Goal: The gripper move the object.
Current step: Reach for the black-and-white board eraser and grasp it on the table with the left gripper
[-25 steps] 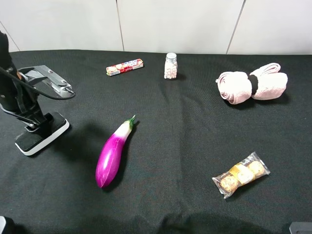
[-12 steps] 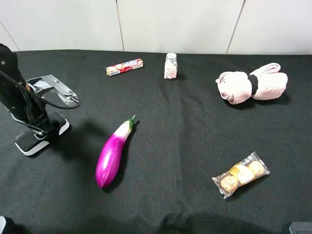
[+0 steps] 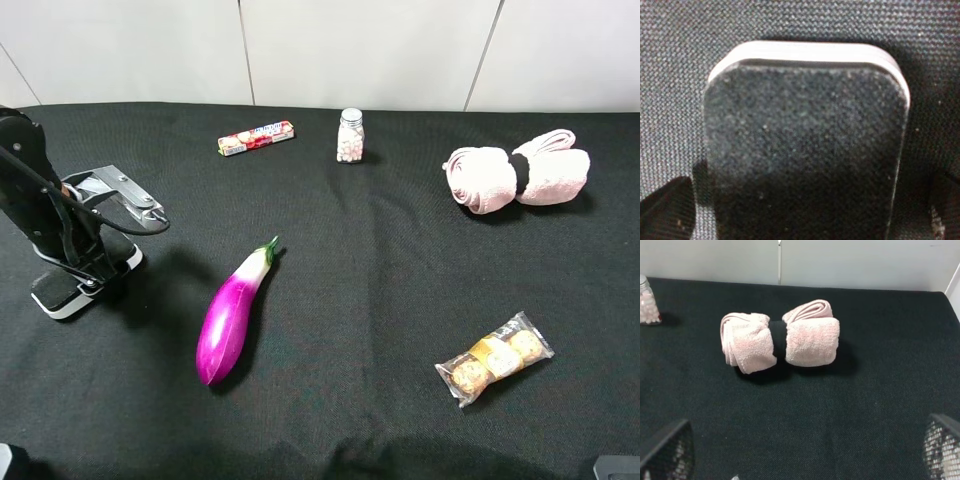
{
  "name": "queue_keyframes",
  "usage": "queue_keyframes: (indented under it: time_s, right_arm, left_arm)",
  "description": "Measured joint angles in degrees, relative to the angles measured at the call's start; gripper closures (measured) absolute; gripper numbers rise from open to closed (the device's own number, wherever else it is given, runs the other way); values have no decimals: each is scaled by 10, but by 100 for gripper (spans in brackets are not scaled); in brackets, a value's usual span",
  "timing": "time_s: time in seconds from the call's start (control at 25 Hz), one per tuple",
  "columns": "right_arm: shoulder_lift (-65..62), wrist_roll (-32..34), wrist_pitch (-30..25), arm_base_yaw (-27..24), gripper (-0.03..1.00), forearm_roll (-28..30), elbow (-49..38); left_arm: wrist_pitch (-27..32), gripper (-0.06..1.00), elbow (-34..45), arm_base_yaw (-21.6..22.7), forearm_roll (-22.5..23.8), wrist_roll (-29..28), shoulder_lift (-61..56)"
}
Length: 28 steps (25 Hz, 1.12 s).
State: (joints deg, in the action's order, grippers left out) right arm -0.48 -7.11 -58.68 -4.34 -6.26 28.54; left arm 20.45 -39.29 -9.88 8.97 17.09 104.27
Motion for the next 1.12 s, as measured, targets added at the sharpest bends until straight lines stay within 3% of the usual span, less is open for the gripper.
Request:
queue_keyframes:
  time_s: [0.64, 1.12]
  right_arm:
    - [0, 0, 0, 0, 27, 0, 0]
    - [0, 0, 0, 0, 27, 0, 0]
  left_arm:
    - [1, 26, 0, 0, -22, -6, 3]
    - [0, 26, 0, 0, -22, -10, 3]
